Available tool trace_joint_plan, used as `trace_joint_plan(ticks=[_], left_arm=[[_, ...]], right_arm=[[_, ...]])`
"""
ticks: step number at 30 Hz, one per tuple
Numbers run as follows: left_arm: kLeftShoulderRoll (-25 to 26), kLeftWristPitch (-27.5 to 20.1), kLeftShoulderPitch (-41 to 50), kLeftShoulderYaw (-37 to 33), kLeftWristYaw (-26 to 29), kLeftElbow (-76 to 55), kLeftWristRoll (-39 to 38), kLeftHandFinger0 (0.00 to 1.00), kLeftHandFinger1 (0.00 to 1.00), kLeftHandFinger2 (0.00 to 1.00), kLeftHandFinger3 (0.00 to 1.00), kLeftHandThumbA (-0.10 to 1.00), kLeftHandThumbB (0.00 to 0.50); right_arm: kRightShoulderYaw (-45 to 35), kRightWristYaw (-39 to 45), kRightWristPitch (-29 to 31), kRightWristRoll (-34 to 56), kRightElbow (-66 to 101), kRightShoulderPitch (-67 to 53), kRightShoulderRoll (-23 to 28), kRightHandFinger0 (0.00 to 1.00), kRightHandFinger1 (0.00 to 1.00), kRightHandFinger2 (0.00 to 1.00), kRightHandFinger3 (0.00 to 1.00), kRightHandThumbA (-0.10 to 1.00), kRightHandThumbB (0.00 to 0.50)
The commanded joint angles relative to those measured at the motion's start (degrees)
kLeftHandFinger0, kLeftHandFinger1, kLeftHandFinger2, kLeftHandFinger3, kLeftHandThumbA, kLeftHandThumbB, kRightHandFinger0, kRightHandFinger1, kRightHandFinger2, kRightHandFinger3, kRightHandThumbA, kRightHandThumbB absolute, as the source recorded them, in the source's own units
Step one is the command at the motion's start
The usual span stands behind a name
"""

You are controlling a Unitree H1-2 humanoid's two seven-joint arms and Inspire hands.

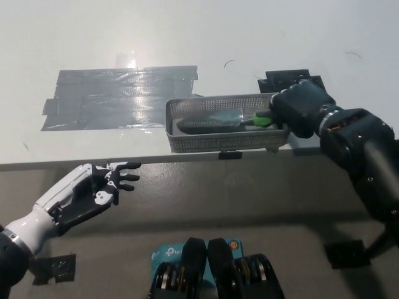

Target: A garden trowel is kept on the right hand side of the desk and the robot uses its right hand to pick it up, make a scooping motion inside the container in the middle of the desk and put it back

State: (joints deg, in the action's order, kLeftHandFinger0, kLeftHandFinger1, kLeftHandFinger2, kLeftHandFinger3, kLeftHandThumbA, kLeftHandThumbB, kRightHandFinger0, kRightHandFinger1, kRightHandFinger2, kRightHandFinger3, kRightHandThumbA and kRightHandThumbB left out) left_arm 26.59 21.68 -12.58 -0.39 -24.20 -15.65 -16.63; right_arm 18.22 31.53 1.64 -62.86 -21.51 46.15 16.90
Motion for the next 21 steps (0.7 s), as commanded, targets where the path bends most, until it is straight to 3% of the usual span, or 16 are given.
trace_joint_plan(ticks=[1,2,3,5,7,9,12,14,15,16,18,21], left_arm=[[0.1,-2.4,0.2,0.1,-0.7,-0.9,-0.1,0.82,0.82,0.85,1.00,1.00,0.312],[0.1,-2.4,0.4,0.1,-0.8,-0.8,-0.1,0.82,0.82,0.85,1.00,1.00,0.313],[0.1,-2.4,0.5,0.0,-0.7,-0.9,0.0,0.82,0.82,0.85,1.00,1.00,0.320],[0.0,-2.5,0.6,0.0,-0.7,-0.6,0.1,0.82,0.81,0.85,1.00,1.00,0.333],[-0.3,-2.5,0.8,0.1,-0.5,-0.7,-0.1,0.81,0.81,0.85,1.00,1.00,0.308],[-0.3,-2.9,0.9,0.1,-0.7,-0.5,-0.1,0.80,0.81,0.85,1.00,1.00,0.306],[-0.3,-2.4,1.5,0.0,-0.5,-0.7,0.2,0.80,0.82,0.86,1.00,1.00,0.321],[-0.3,-2.3,1.8,0.2,-0.5,-0.7,0.0,0.80,0.82,0.86,1.00,1.00,0.316],[-0.3,-2.5,1.9,0.2,-0.5,-0.7,0.0,0.80,0.82,0.86,1.00,1.00,0.314],[-0.2,-2.8,2.2,0.3,-0.6,-0.6,0.1,0.81,0.82,0.86,1.00,1.00,0.313],[-0.3,-3.4,2.4,0.3,-0.6,-0.5,0.3,0.81,0.82,0.86,1.00,1.00,0.306],[-0.3,-3.8,2.8,0.4,-0.6,-0.4,0.1,0.80,0.82,0.86,1.00,1.00,0.316]], right_arm=[[-8.5,-3.2,-5.1,14.7,-0.6,-1.9,-3.2,0.00,0.27,0.59,0.19,-0.10,0.105],[-8.8,-3.2,-5.1,14.8,-0.4,-2.1,-3.4,0.00,0.28,0.61,0.34,-0.10,0.142],[-10.6,-4.5,-4.9,16.5,-0.6,-2.5,-4.0,0.00,0.29,0.60,0.37,-0.10,0.141],[-11.9,-7.0,-2.7,17.8,-0.7,-3.0,-4.4,0.00,0.25,0.56,0.41,-0.10,0.163],[-12.3,-8.9,-1.2,17.6,-0.5,-2.8,-4.4,0.00,0.24,0.55,0.42,-0.10,0.174],[-12.5,-10.2,-0.9,17.3,0.1,-2.3,-4.4,0.00,0.26,0.58,0.48,-0.10,0.119],[-13.4,-12.1,0.2,19.0,0.5,-1.1,-4.3,0.00,0.26,0.58,0.47,-0.10,0.101],[-13.6,-13.0,0.2,19.7,1.2,0.3,-3.9,0.00,0.31,0.63,0.55,-0.10,0.110],[-13.5,-13.7,0.8,19.9,1.1,0.6,-3.8,0.00,0.31,0.64,0.58,-0.10,0.147],[-13.5,-14.8,1.6,20.3,0.8,1.1,-3.6,0.00,0.31,0.65,0.65,-0.10,0.152],[-14.9,-15.7,1.2,21.4,1.4,5.1,-2.0,0.00,0.30,0.63,0.57,-0.10,0.101],[-15.3,-16.6,0.7,21.8,1.6,7.4,-1.1,0.00,0.23,0.53,0.46,-0.10,0.117]])
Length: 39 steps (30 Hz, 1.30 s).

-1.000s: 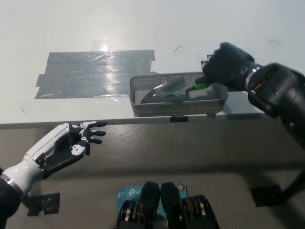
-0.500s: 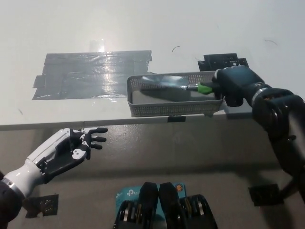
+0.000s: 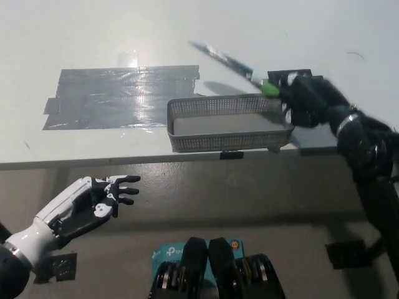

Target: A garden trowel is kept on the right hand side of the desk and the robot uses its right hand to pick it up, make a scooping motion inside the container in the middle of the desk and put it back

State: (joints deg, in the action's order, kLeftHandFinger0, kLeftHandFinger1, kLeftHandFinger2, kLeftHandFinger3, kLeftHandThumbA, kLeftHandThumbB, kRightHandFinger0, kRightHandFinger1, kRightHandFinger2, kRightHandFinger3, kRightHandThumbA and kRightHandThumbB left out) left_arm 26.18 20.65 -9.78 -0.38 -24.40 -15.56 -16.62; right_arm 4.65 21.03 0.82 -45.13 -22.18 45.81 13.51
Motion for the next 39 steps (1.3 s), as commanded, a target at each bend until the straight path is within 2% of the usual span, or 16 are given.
trace_joint_plan(ticks=[1,3,4,8,14,19,23,25,26,28,30,31,34,35,37,39], left_arm=[[0.0,-2.6,0.1,0.6,-0.2,-0.6,0.0,0.80,0.82,0.87,1.00,1.00,0.317],[0.1,-2.4,0.3,0.6,-0.1,-0.7,0.1,0.81,0.82,0.87,1.00,1.00,0.318],[0.3,-2.3,0.4,0.8,-0.1,-0.8,0.0,0.81,0.82,0.87,1.00,1.00,0.317],[0.3,-2.9,0.7,1.1,-0.2,-0.6,-0.2,0.81,0.82,0.85,1.00,1.00,0.308],[0.7,-2.5,1.7,1.9,-0.1,-1.4,-0.3,0.80,0.81,0.85,1.00,1.00,0.299],[0.8,-3.1,2.0,2.2,-0.2,-1.1,0.2,0.79,0.81,0.85,1.00,1.00,0.321],[1.0,-3.3,2.7,2.2,0.0,-1.4,0.6,0.81,0.80,0.84,1.00,1.00,0.328],[0.9,-3.5,2.8,2.4,-0.3,-1.7,0.0,0.82,0.81,0.85,1.00,1.00,0.308],[0.9,-3.7,3.0,2.6,-0.3,-1.7,-0.1,0.82,0.81,0.85,1.00,1.00,0.306],[1.0,-3.3,3.1,2.5,-0.1,-1.9,0.2,0.83,0.82,0.86,1.00,1.00,0.320],[1.0,-3.3,3.0,2.5,-0.1,-1.8,0.3,0.83,0.83,0.87,1.00,1.00,0.325],[0.9,-3.4,3.0,2.4,0.0,-1.7,0.4,0.84,0.83,0.87,1.00,1.00,0.323],[0.9,-2.8,2.9,2.5,0.3,-2.0,0.6,0.83,0.82,0.86,1.00,1.00,0.331],[0.9,-2.9,2.9,2.5,0.3,-2.1,0.6,0.83,0.82,0.86,1.00,1.00,0.325],[0.9,-3.2,3.4,2.6,0.1,-2.3,0.3,0.83,0.82,0.87,1.00,1.00,0.318],[0.8,-3.5,3.6,2.7,0.2,-2.4,0.3,0.83,0.83,0.88,1.00,1.00,0.313]], right_arm=[[-1.6,-5.5,0.9,3.5,2.4,9.5,3.9,0.00,0.21,0.53,0.49,-0.10,0.133],[-1.2,-5.0,0.6,3.5,2.0,10.9,5.3,0.00,0.17,0.50,0.47,-0.10,0.050],[-1.3,-4.2,0.3,4.1,1.8,11.8,6.1,0.00,0.27,0.55,0.54,-0.10,0.150],[0.0,-3.6,1.5,3.6,0.9,14.1,11.2,0.00,0.24,0.51,0.44,-0.10,0.209],[2.5,-4.3,2.6,1.8,-1.8,13.2,18.0,0.00,0.16,0.54,0.50,-0.10,0.092],[5.2,-5.6,3.4,0.8,-5.4,10.8,21.5,0.00,0.14,0.51,0.46,-0.10,0.117],[7.4,-6.3,3.8,0.2,-8.3,7.9,23.2,0.00,0.19,0.54,0.42,-0.10,0.030],[8.7,-5.1,1.5,-0.4,-9.6,5.9,23.3,0.00,0.25,0.61,0.46,-0.10,0.000],[9.4,-5.1,0.6,-0.9,-9.8,4.7,23.4,0.00,0.25,0.58,0.70,-0.10,0.000],[10.2,-5.8,0.0,-1.0,-12.0,3.8,23.1,0.00,0.22,0.52,0.42,-0.10,0.000],[10.7,-6.4,-0.8,-1.2,-13.0,3.4,22.8,0.00,0.25,0.51,0.48,-0.10,0.001],[10.9,-6.1,-2.0,-1.3,-13.2,3.0,22.6,0.01,0.27,0.49,0.69,-0.10,0.000],[12.2,-7.3,-3.7,-1.9,-16.7,3.1,21.1,0.00,0.10,0.30,0.40,-0.10,0.000],[12.7,-6.1,-5.6,-2.3,-16.9,3.3,20.5,0.00,0.12,0.34,0.50,-0.10,0.000],[14.7,-4.0,-10.9,-3.8,-19.0,4.5,18.1,0.00,0.15,0.37,0.48,-0.10,0.000],[15.6,-3.9,-13.4,-4.2,-20.5,5.3,16.9,0.03,0.24,0.46,0.77,-0.10,0.000]])
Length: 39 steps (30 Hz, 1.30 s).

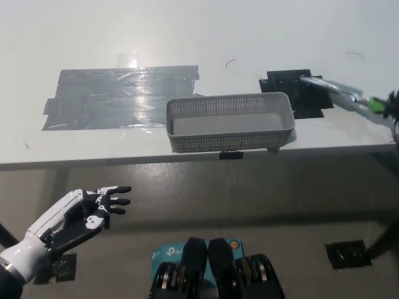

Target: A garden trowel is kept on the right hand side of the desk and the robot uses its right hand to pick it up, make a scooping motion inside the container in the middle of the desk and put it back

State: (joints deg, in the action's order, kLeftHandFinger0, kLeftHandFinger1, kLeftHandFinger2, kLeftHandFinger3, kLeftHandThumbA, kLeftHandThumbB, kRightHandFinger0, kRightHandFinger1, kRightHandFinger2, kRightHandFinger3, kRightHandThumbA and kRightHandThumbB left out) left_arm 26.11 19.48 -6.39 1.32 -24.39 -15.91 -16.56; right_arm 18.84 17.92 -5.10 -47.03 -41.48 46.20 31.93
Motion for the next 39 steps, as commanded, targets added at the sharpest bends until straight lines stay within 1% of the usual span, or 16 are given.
trace_joint_plan(ticks=[1,3,4,8,11,12,14,15,16,17,21,22,23,24,28,39], left_arm=[[0.9,-2.3,0.3,1.0,0.2,-2.1,0.3,0.83,0.83,0.89,1.00,1.00,0.314],[0.9,-2.1,0.6,1.0,0.3,-2.4,0.3,0.84,0.83,0.88,1.00,1.00,0.319],[0.8,-2.1,0.8,1.0,0.3,-2.5,0.3,0.84,0.83,0.88,1.00,1.00,0.308],[1.0,-1.4,0.7,1.0,0.4,-3.1,0.2,0.83,0.83,0.88,1.00,1.00,0.279],[1.2,-1.2,0.7,1.0,0.2,-3.2,0.2,0.84,0.84,0.89,1.00,1.00,0.308],[1.2,-1.4,0.7,0.9,0.1,-3.2,0.2,0.84,0.84,0.89,1.00,1.00,0.316],[1.2,-1.1,0.7,1.0,0.2,-3.4,0.0,0.83,0.84,0.89,1.00,1.00,0.315],[1.2,-1.2,0.7,1.0,0.1,-3.5,0.0,0.83,0.84,0.89,1.00,1.00,0.318],[1.3,-1.1,0.5,1.0,0.0,-3.3,-0.1,0.84,0.84,0.90,1.00,1.00,0.311],[1.4,-1.1,0.5,0.9,0.0,-3.3,0.2,0.84,0.85,0.90,1.00,1.00,0.311],[1.5,-1.1,0.4,0.8,0.0,-3.4,0.4,0.84,0.85,0.91,1.00,1.00,0.308],[1.5,-1.2,0.5,0.8,0.0,-3.3,0.6,0.84,0.84,0.90,1.00,1.00,0.314],[1.5,-1.0,0.6,0.7,0.1,-3.7,0.6,0.83,0.84,0.90,1.00,1.00,0.317],[1.6,-0.7,0.5,0.7,0.1,-3.9,0.5,0.83,0.84,0.90,1.00,1.00,0.318],[1.6,-1.0,0.4,0.8,-0.2,-3.8,0.2,0.84,0.85,0.90,1.00,1.00,0.292],[1.9,-0.7,0.7,1.0,-0.3,-3.7,0.0,0.83,0.84,0.90,1.00,1.00,0.269]], right_arm=[[1.9,-1.9,-8.1,-2.8,-2.7,5.4,-2.3,0.00,0.19,0.40,0.67,-0.10,0.001],[2.7,-4.2,-8.8,-3.3,-5.0,6.0,-3.4,0.00,0.19,0.39,0.67,-0.10,0.000],[2.8,-5.2,-8.9,-3.2,-5.3,6.0,-3.6,0.00,0.13,0.32,0.54,-0.10,0.023],[3.6,-9.8,-9.1,-3.6,-6.3,6.2,-5.3,0.07,0.25,0.48,0.77,-0.10,0.098],[3.6,-11.1,-9.6,-2.9,-7.0,6.6,-6.2,0.09,0.28,0.51,0.86,-0.10,0.122],[3.2,-11.4,-8.7,-2.2,-6.3,6.4,-6.2,0.16,0.35,0.55,0.80,-0.10,0.092],[2.5,-9.3,-9.3,-0.8,-5.7,6.6,-6.4,0.35,0.53,0.71,0.96,0.05,0.090],[2.7,-7.3,-9.6,-0.4,-5.7,7.0,-6.5,0.66,0.85,0.97,1.00,0.18,0.091],[3.4,-5.2,-10.5,-0.8,-4.7,7.3,-6.4,0.83,1.00,1.00,1.00,0.27,0.110],[3.8,-2.7,-11.9,-1.0,-2.4,7.2,-6.3,1.00,1.00,1.00,1.00,0.36,0.145],[6.0,1.7,-12.3,-1.8,1.2,6.9,-5.2,1.00,1.00,1.00,1.00,0.53,0.212],[6.8,3.3,-13.3,-2.4,2.2,6.8,-5.0,1.00,1.00,1.00,1.00,0.63,0.262],[7.4,5.4,-14.9,-2.7,4.1,6.5,-4.7,1.00,1.00,1.00,1.00,0.80,0.418],[7.4,5.7,-15.5,-2.7,4.5,6.4,-4.6,1.00,1.00,1.00,1.00,0.85,0.485],[6.7,8.9,-18.3,-1.3,6.5,6.9,-4.1,1.00,1.00,1.00,1.00,1.00,0.500],[3.8,15.1,-16.1,2.8,15.7,6.1,2.7,1.00,1.00,1.00,1.00,1.00,0.500]])
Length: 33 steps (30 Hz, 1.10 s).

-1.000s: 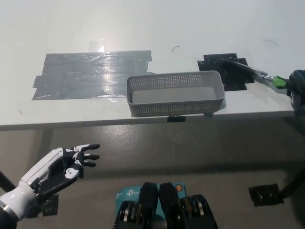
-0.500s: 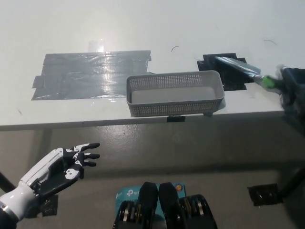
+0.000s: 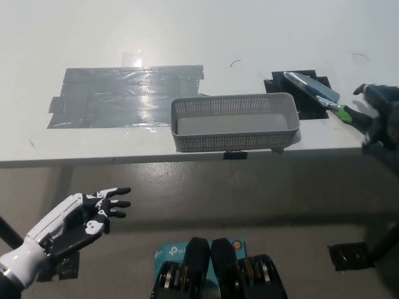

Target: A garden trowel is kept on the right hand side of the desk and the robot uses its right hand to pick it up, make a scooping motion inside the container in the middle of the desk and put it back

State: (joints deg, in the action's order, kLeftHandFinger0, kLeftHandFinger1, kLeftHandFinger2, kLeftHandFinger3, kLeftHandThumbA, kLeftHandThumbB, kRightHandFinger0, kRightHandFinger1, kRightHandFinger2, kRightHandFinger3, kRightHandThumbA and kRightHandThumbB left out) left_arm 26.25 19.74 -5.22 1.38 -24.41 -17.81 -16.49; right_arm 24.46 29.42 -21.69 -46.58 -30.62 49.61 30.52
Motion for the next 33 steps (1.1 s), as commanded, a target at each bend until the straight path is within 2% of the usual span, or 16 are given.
trace_joint_plan(ticks=[1,10,14,15,16,17,18,19,20,21,25,26,28,29,31,33], left_arm=[[1.7,-0.6,-0.4,0.9,-0.2,-2.1,-0.1,0.83,0.84,0.89,1.00,1.00,0.270],[1.7,-1.3,0.2,1.1,0.0,-1.6,0.3,0.83,0.82,0.88,1.00,1.00,0.286],[1.9,-0.4,0.3,0.9,0.2,-2.0,0.5,0.84,0.84,0.89,1.00,1.00,0.297],[1.9,-1.1,0.6,1.1,0.0,-2.0,0.4,0.84,0.84,0.90,1.00,1.00,0.278],[2.0,-1.0,0.5,1.0,0.0,-2.0,0.4,0.84,0.84,0.90,1.00,1.00,0.285],[2.0,-1.0,0.5,1.0,-0.1,-2.0,0.4,0.84,0.84,0.90,1.00,1.00,0.286],[1.8,-1.0,0.3,0.6,-0.1,-1.8,0.6,0.84,0.83,0.89,1.00,1.00,0.291],[1.8,-1.1,0.3,0.6,-0.1,-1.9,0.6,0.84,0.83,0.89,1.00,1.00,0.292],[1.8,-1.3,0.3,0.6,-0.1,-1.8,0.6,0.84,0.83,0.89,1.00,1.00,0.292],[1.8,-1.5,0.1,0.5,-0.2,-1.5,0.7,0.84,0.83,0.89,1.00,1.00,0.291],[1.7,-0.9,0.0,0.5,-0.1,-1.5,0.5,0.84,0.84,0.89,1.00,1.00,0.291],[1.6,-0.8,0.0,0.4,0.1,-1.5,0.7,0.84,0.84,0.89,1.00,1.00,0.291],[1.6,-0.7,0.0,0.3,0.1,-1.7,0.9,0.84,0.83,0.89,1.00,1.00,0.290],[1.6,-0.7,0.1,0.3,0.2,-2.0,0.8,0.83,0.83,0.89,1.00,1.00,0.286],[1.3,-0.9,0.0,0.0,0.1,-1.6,0.9,0.83,0.83,0.88,1.00,1.00,0.287],[1.3,-0.9,0.0,0.0,0.1,-1.6,0.8,0.84,0.83,0.89,1.00,1.00,0.280]], right_arm=[[-2.0,4.4,0.5,2.7,6.2,2.6,4.9,1.00,1.00,1.00,1.00,1.00,0.500],[-5.3,11.9,-0.1,4.8,20.7,3.7,13.2,1.00,1.00,1.00,1.00,1.00,0.500],[-10.3,12.6,0.6,9.1,27.3,1.7,17.3,1.00,1.00,1.00,1.00,1.00,0.500],[-13.2,12.4,0.1,11.8,31.7,-1.5,18.2,1.00,1.00,1.00,1.00,0.96,0.500],[-15.0,12.8,-0.8,13.6,33.8,-3.2,18.2,1.00,1.00,1.00,1.00,0.83,0.453],[-15.4,12.9,-0.9,13.8,34.1,-3.6,18.1,1.00,1.00,1.00,1.00,0.81,0.453],[-17.7,12.7,-2.3,15.5,36.3,-5.9,17.7,1.00,1.00,1.00,1.00,0.64,0.352],[-21.9,11.5,-4.2,19.0,40.2,-10.2,16.1,1.00,1.00,1.00,1.00,0.49,0.272],[-23.6,10.7,-3.9,20.4,41.4,-12.0,15.2,1.00,1.00,1.00,1.00,0.44,0.253],[-28.0,7.6,-3.4,23.1,44.4,-17.7,11.7,1.00,1.00,1.00,1.00,0.34,0.221],[-32.0,1.7,-0.7,22.5,50.6,-28.0,4.3,0.97,1.00,1.00,1.00,0.28,0.181],[-32.7,0.9,0.4,22.5,51.1,-29.5,3.0,0.92,1.00,1.00,1.00,0.28,0.182],[-33.1,-2.4,3.4,22.7,53.1,-35.0,-2.0,0.79,0.97,1.00,1.00,0.20,0.130],[-33.0,-4.2,5.2,22.7,53.9,-38.0,-4.8,0.79,0.96,1.00,1.00,0.18,0.129],[-33.1,-5.2,6.0,22.5,54.5,-39.8,-6.7,0.82,0.98,1.00,1.00,0.16,0.138],[-32.8,-7.2,8.5,22.5,54.3,-42.4,-9.6,0.81,0.95,1.00,1.00,0.12,0.138]])
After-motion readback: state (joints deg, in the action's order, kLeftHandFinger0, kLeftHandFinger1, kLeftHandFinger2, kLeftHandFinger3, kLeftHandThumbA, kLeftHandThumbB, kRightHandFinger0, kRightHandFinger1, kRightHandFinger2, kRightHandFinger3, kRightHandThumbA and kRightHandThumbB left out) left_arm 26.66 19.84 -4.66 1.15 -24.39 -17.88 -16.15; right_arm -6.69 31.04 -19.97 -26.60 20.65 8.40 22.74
